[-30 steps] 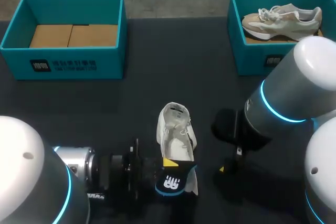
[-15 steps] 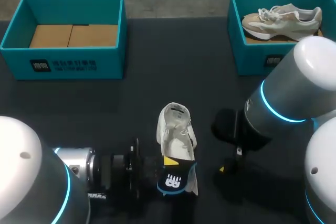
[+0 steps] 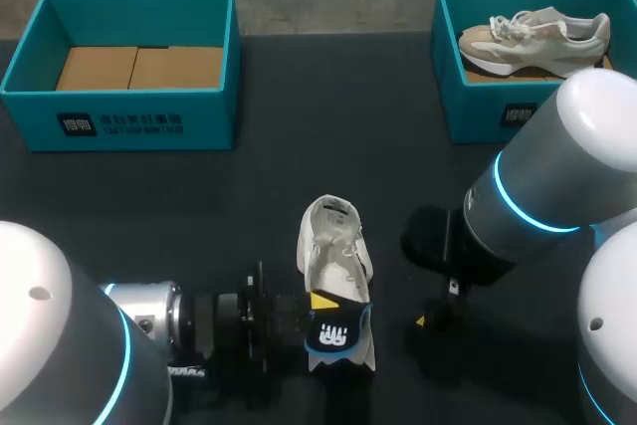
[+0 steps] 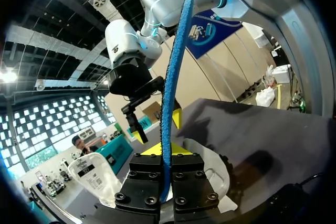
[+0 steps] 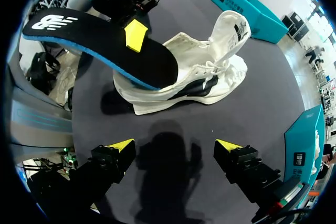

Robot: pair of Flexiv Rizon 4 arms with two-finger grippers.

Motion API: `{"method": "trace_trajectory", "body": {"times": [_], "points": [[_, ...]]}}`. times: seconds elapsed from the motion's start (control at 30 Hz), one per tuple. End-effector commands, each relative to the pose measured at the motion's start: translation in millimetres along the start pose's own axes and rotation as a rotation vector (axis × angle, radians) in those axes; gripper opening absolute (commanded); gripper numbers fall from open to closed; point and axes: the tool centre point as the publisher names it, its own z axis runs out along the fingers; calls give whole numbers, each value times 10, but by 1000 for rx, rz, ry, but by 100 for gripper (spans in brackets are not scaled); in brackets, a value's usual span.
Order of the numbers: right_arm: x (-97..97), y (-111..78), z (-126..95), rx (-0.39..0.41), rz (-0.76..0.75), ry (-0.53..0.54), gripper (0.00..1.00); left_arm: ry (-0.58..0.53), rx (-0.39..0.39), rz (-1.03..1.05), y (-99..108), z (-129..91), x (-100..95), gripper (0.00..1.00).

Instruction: Take the shoe out of the shoebox, open the shoe tongue, remove and reinsert the insole, then place the shoe into the shoebox

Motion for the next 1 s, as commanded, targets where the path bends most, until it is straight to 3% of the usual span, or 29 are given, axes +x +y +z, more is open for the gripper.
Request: {"method": "trace_trajectory", "body": {"times": [0.03, 1.0], "points": [[12, -3, 16, -1, 1, -2, 100, -4, -10, 7, 35, 41, -10, 0], [12, -3, 16, -1, 1, -2, 100, -66, -128, 90, 279, 54, -88, 0]]}}
